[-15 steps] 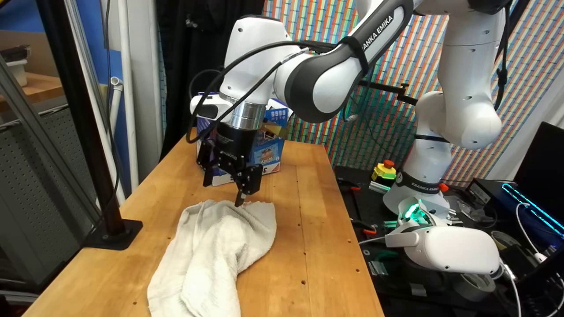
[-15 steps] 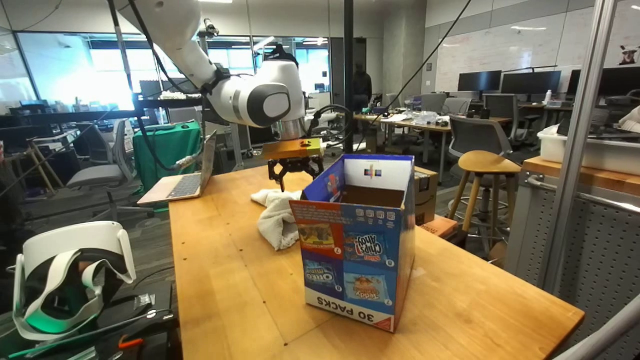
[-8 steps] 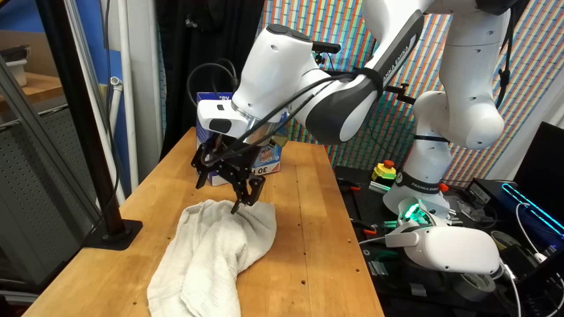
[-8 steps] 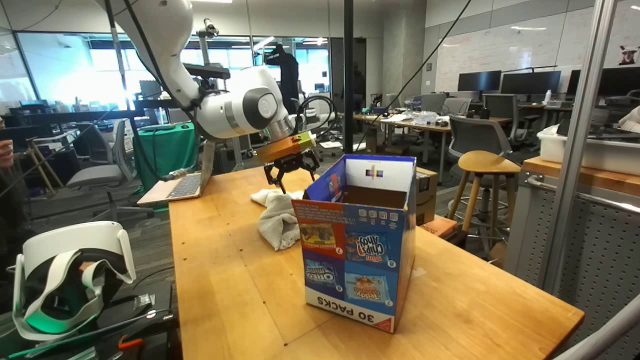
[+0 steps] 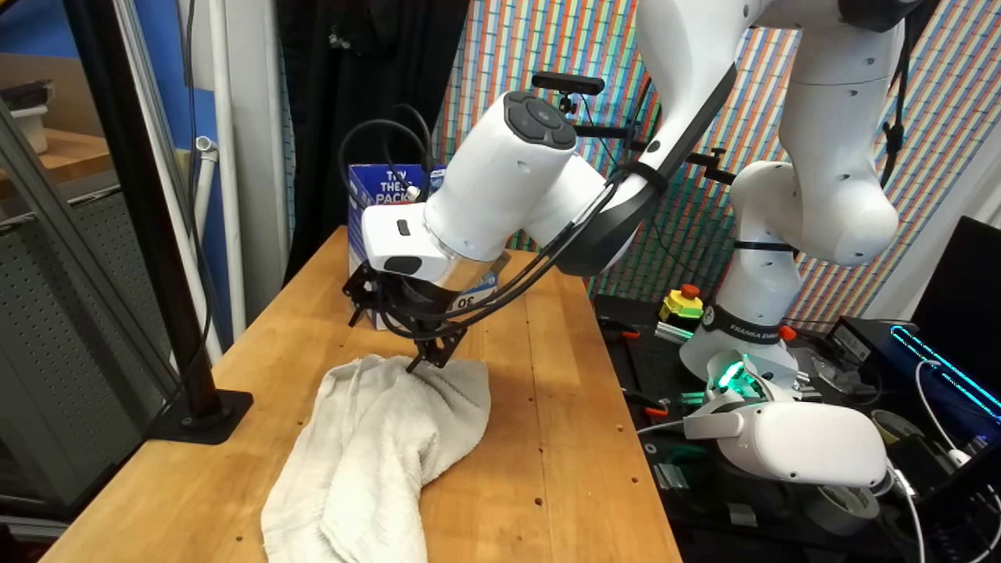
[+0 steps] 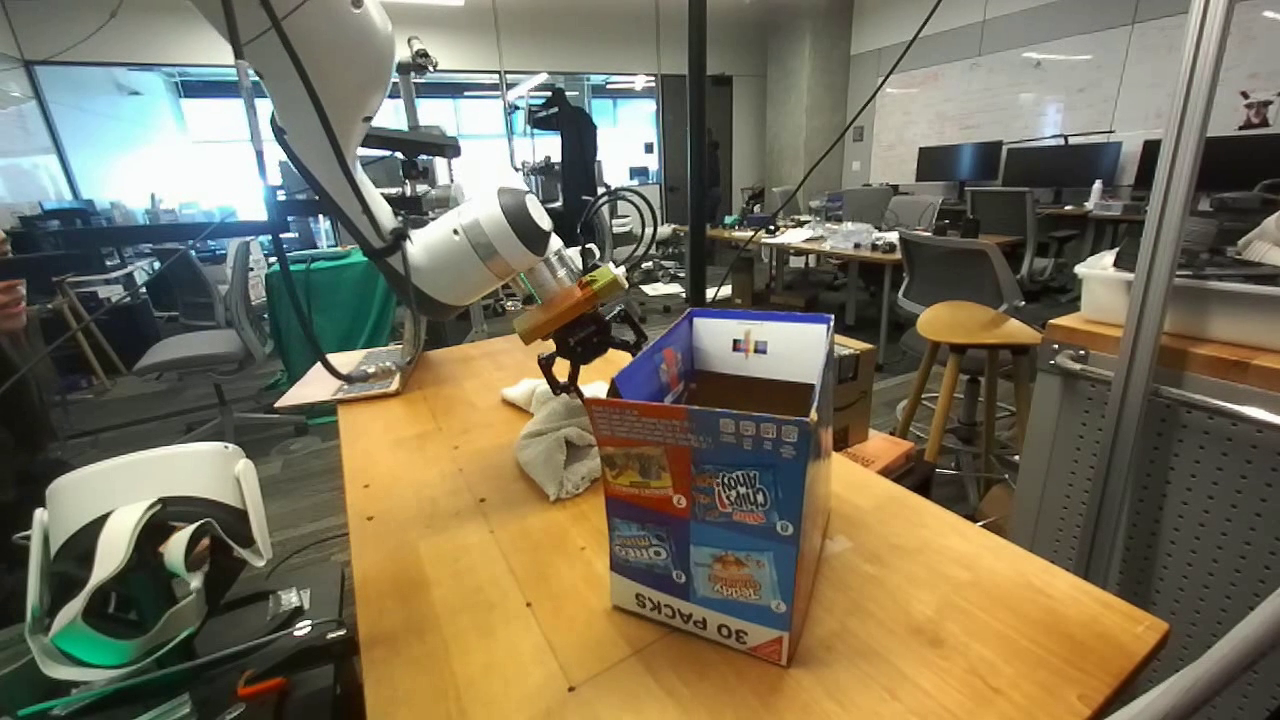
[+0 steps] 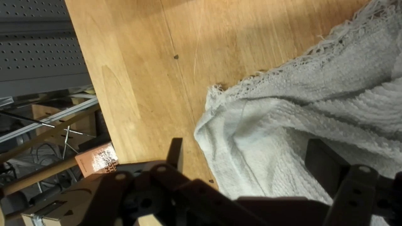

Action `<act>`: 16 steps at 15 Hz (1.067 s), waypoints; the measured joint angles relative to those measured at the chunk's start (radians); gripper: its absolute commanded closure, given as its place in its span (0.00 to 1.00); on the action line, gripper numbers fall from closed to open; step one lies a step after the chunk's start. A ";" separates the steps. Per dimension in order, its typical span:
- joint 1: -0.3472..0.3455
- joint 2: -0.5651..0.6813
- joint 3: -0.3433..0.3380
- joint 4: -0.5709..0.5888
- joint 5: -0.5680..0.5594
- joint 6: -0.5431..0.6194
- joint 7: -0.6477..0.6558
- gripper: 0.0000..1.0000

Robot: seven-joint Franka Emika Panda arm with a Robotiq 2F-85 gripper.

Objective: Put the green object on the towel, then fold the towel and put it in the box

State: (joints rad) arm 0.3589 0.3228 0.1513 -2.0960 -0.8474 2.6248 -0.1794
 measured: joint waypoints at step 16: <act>-0.019 0.084 0.097 0.000 0.128 -0.204 -0.152 0.01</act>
State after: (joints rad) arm 0.3401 0.4064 0.2487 -2.0963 -0.7199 2.4210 -0.3312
